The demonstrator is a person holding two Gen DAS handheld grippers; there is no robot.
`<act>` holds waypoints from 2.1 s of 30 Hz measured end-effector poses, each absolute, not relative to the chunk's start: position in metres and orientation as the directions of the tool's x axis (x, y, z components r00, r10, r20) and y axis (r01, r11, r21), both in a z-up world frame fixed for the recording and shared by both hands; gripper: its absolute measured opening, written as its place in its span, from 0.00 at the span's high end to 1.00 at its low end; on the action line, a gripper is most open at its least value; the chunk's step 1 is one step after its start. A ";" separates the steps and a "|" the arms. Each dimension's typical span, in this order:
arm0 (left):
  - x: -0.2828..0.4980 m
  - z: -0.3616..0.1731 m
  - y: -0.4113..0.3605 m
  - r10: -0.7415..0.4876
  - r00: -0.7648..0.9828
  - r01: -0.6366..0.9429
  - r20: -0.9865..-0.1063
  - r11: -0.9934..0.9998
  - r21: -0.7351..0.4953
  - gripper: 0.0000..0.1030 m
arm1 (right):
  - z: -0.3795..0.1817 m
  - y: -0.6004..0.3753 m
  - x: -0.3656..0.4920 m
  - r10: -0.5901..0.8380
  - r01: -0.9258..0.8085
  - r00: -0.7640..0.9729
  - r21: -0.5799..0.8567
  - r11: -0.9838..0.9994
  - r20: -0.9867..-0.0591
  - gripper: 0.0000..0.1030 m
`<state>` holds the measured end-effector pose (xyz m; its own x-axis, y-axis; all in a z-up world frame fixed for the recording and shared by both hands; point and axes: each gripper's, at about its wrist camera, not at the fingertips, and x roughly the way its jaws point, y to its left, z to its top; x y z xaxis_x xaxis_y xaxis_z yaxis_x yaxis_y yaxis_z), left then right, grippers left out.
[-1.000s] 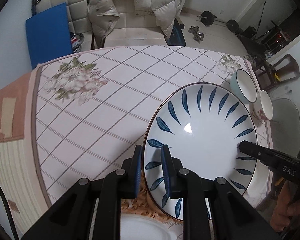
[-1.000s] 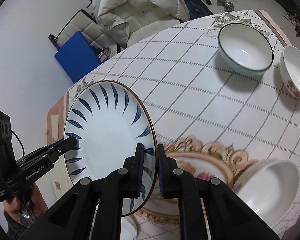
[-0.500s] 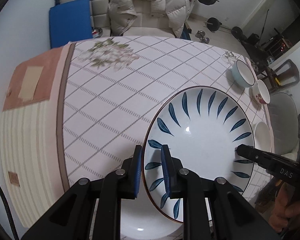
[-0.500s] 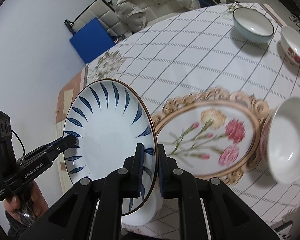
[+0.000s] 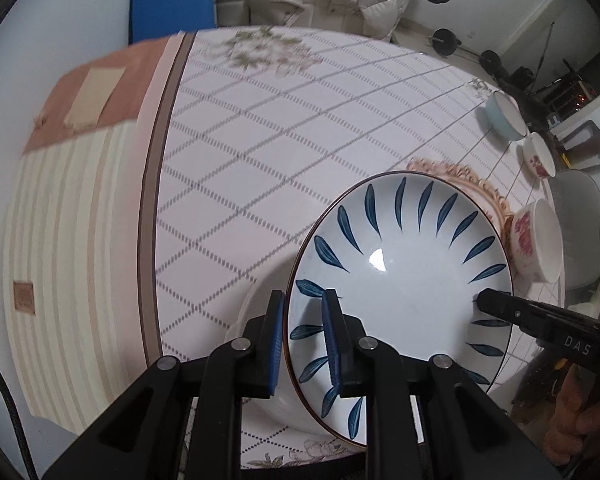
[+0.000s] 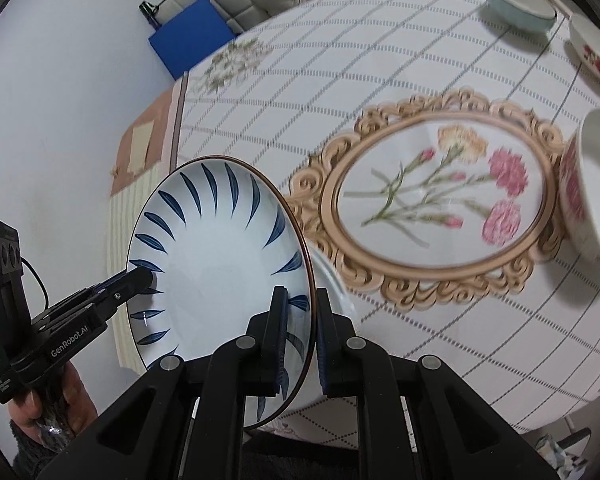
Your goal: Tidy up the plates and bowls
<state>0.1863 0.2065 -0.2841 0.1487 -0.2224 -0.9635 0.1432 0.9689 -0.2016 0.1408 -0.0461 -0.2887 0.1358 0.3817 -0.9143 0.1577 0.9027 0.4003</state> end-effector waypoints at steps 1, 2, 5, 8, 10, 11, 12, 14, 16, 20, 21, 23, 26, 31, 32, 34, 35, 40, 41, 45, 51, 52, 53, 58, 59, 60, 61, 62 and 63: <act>0.183 -0.287 0.208 -0.221 0.144 0.138 -0.965 0.970 -0.202 0.85 | -0.293 -0.044 0.138 0.382 0.158 0.126 0.398 0.904 -0.916 0.86; 0.181 -0.291 0.209 -0.220 0.138 0.132 -0.966 0.970 -0.202 0.85 | -0.298 -0.042 0.135 0.383 0.157 0.118 0.398 0.904 -0.916 0.86; 0.174 -0.300 0.214 -0.220 0.125 0.119 -0.968 0.971 -0.206 0.85 | -0.308 -0.039 0.129 0.386 0.155 0.102 0.398 0.904 -0.917 0.86; 0.169 -0.308 0.217 -0.216 0.114 0.113 -0.970 0.973 -0.203 0.85 | -0.316 -0.037 0.127 0.387 0.154 0.090 0.397 0.905 -0.918 0.86; 0.167 -0.313 0.217 -0.211 0.106 0.109 -0.972 0.974 -0.200 0.85 | -0.322 -0.036 0.126 0.388 0.155 0.083 0.397 0.905 -0.918 0.86; 0.166 -0.315 0.218 -0.210 0.102 0.107 -0.972 0.974 -0.199 0.85 | -0.325 -0.036 0.127 0.388 0.156 0.080 0.396 0.905 -0.918 0.86; 0.166 -0.317 0.218 -0.205 0.091 0.104 -0.974 0.975 -0.196 0.85 | -0.328 -0.036 0.127 0.389 0.157 0.077 0.396 0.905 -0.918 0.86; 0.165 -0.322 0.219 -0.205 0.084 0.101 -0.975 0.975 -0.196 0.84 | -0.333 -0.035 0.127 0.388 0.157 0.071 0.394 0.906 -0.919 0.86; 0.163 -0.327 0.220 -0.210 0.071 0.099 -0.975 0.974 -0.202 0.85 | -0.337 -0.033 0.128 0.385 0.155 0.064 0.391 0.907 -0.921 0.86; 0.162 -0.338 0.222 -0.198 0.052 0.099 -0.979 0.976 -0.192 0.84 | -0.348 -0.028 0.127 0.381 0.154 0.048 0.384 0.910 -0.923 0.86; 0.162 -0.341 0.223 -0.201 0.044 0.099 -0.979 0.976 -0.196 0.84 | -0.351 -0.026 0.127 0.379 0.154 0.044 0.381 0.912 -0.924 0.86; 0.162 -0.347 0.224 -0.194 0.036 0.096 -0.980 0.977 -0.190 0.85 | -0.356 -0.023 0.127 0.376 0.151 0.039 0.377 0.914 -0.926 0.86; 0.161 -0.354 0.227 -0.177 0.026 0.095 -0.984 0.980 -0.174 0.85 | -0.361 -0.019 0.126 0.369 0.147 0.035 0.370 0.917 -0.929 0.86; 0.161 -0.360 0.222 -0.160 0.024 0.127 -0.987 0.980 -0.156 0.85 | -0.367 -0.018 0.129 0.351 0.155 0.031 0.351 0.923 -0.936 0.86; 0.161 -0.361 0.221 -0.156 0.022 0.132 -0.988 0.980 -0.152 0.85 | -0.367 -0.019 0.130 0.346 0.155 0.032 0.347 0.925 -0.938 0.86; 0.159 -0.364 0.217 -0.150 0.018 0.143 -0.989 0.979 -0.146 0.84 | -0.367 -0.019 0.131 0.328 0.145 0.030 0.329 0.933 -0.944 0.86; 0.159 -0.365 0.216 -0.147 0.019 0.146 -0.989 0.979 -0.143 0.84 | -0.367 -0.020 0.131 0.325 0.146 0.030 0.326 0.934 -0.945 0.86; 0.160 -0.364 0.213 -0.127 0.010 0.153 -0.992 0.980 -0.124 0.84 | -0.371 -0.018 0.131 0.323 0.146 0.023 0.323 0.935 -0.946 0.85; 0.161 -0.364 0.211 -0.123 0.003 0.154 -0.992 0.981 -0.121 0.84 | -0.371 -0.017 0.131 0.321 0.146 0.017 0.320 0.936 -0.947 0.83; 0.166 -0.365 0.207 -0.103 -0.036 0.156 -0.994 0.982 -0.107 0.83 | -0.372 -0.012 0.131 0.303 0.153 -0.017 0.297 0.943 -0.953 0.82; 0.170 -0.368 0.201 -0.068 -0.090 0.152 -0.994 0.985 -0.081 0.82 | -0.369 -0.005 0.134 0.259 0.152 -0.065 0.247 0.957 -0.964 0.81; 0.169 -0.369 0.199 -0.056 -0.094 0.156 -0.994 0.985 -0.070 0.82 | -0.368 -0.004 0.134 0.253 0.153 -0.069 0.240 0.959 -0.965 0.81; 0.169 -0.368 0.197 -0.047 -0.093 0.161 -0.995 0.985 -0.061 0.82 | -0.367 -0.003 0.134 0.243 0.149 -0.074 0.230 0.962 -0.967 0.81; 0.169 -0.371 0.190 -0.010 -0.103 0.176 -0.995 0.984 -0.029 0.82 | -0.363 0.010 0.138 0.173 0.113 -0.102 0.162 0.980 -0.980 0.81; 0.169 -0.371 0.188 -0.007 -0.107 0.177 -0.994 0.984 -0.026 0.82 | -0.362 0.012 0.139 0.163 0.110 -0.109 0.151 0.982 -0.981 0.81; 0.170 -0.372 0.188 -0.005 -0.113 0.173 -0.994 0.985 -0.025 0.82 | -0.362 0.013 0.140 0.157 0.109 -0.116 0.144 0.984 -0.981 0.81; 0.171 -0.372 0.188 -0.006 -0.117 0.168 -0.993 0.985 -0.025 0.82 | -0.362 0.015 0.141 0.148 0.107 -0.125 0.135 0.985 -0.981 0.81; 0.172 -0.371 0.187 -0.006 -0.120 0.163 -0.993 0.986 -0.026 0.82 | -0.362 0.019 0.143 0.140 0.105 -0.131 0.126 0.986 -0.982 0.81; 0.172 -0.370 0.187 -0.005 -0.120 0.159 -0.993 0.987 -0.024 0.82 | -0.362 0.019 0.143 0.133 0.108 -0.134 0.119 0.987 -0.982 0.81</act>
